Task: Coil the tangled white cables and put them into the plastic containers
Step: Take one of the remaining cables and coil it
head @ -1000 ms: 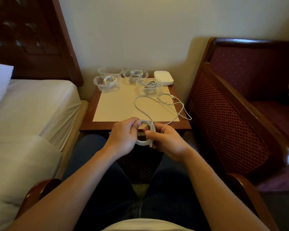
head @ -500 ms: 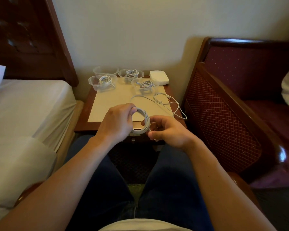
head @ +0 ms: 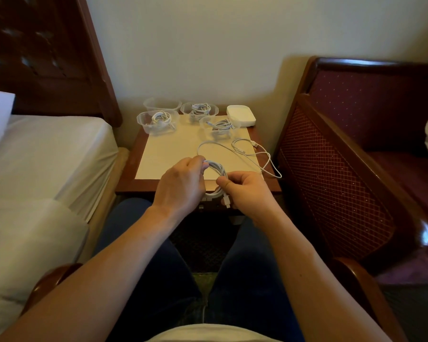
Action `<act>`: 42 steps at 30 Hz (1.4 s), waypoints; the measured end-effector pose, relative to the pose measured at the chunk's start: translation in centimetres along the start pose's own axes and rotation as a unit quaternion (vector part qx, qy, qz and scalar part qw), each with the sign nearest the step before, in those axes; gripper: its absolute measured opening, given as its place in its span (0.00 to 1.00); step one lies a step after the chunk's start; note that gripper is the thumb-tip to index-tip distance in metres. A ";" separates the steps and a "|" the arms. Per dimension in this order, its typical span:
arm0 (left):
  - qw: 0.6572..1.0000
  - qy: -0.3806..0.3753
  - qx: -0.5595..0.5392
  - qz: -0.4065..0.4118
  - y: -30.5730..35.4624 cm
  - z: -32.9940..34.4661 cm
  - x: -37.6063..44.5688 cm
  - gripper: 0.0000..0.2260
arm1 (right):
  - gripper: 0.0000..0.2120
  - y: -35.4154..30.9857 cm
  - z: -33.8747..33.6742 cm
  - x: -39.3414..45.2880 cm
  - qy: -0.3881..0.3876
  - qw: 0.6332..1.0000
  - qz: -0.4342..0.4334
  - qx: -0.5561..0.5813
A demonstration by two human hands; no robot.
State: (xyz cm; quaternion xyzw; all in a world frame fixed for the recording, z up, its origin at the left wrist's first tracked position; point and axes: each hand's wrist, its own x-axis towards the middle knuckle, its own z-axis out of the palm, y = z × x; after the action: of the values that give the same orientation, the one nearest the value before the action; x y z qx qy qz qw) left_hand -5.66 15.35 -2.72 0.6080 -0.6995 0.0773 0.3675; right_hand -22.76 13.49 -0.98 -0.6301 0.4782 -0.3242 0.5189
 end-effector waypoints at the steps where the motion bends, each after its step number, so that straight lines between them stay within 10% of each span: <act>1: 1.000 -0.007 -0.015 0.000 0.1 0.0 0.0 0.08 | 0.08 0.0 0.1 0.1 0.009 1.000 0.006 -0.009; 13: 0.847 -0.258 -0.420 -0.199 -1.9 -3.0 -1.6 0.13 | 0.12 1.6 -2.0 -0.4 -0.046 0.998 0.029 -0.009; 19: 0.910 -0.177 -0.301 -0.225 -2.4 -1.5 -1.9 0.10 | 0.12 1.6 -1.8 -0.6 -0.079 0.997 0.017 0.007; 27: 0.716 -0.115 -0.546 -0.420 -0.1 -0.2 -3.1 0.07 | 0.12 1.8 -1.2 -0.6 -0.081 0.997 0.011 -0.003; 42: 0.604 -0.221 -0.619 -0.451 -0.6 -0.8 -3.8 0.16 | 0.10 2.0 0.3 -0.4 -0.003 0.997 0.025 -0.074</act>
State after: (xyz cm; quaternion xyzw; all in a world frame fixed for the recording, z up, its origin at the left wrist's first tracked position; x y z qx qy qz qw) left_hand -4.83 18.64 -4.64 0.4719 -0.2775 -0.6864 0.4787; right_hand -23.21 13.98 -2.98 -0.6555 0.5148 -0.2731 0.4803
